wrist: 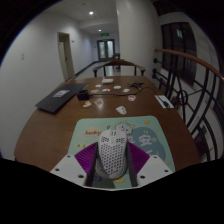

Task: Arrange mouse

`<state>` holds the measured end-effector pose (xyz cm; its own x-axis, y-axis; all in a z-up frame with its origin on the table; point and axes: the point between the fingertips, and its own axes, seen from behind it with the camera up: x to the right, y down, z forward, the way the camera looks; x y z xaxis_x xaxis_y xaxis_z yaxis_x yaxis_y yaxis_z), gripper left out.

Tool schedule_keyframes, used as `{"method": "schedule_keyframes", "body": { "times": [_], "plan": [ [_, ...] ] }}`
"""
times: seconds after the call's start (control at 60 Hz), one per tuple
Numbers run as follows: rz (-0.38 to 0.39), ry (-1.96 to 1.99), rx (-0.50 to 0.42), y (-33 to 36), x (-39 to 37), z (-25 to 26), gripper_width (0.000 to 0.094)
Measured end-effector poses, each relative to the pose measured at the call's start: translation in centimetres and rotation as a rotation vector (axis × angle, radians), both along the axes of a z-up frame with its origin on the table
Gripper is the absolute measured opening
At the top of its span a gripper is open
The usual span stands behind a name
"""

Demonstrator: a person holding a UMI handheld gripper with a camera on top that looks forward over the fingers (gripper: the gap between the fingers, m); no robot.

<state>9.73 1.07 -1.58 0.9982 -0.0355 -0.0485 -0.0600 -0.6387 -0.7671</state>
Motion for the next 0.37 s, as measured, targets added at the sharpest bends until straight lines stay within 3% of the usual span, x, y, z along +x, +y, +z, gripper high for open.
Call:
{"method": "schedule_keyframes", "body": {
  "times": [0.067,0.133,0.15,0.367],
  "plan": [
    [0.015,0.01,-0.016,-1.0,0.0,0.3,0.0642],
    [0.036,-0.026,0.003,-2.4,0.6,1.3,0.0859],
    [0.038,-0.038,0.013,-2.7,0.9,1.7,0.0877],
    [0.038,0.022,0.044,-11.6,3.1,4.7,0.0853]
  ]
}}
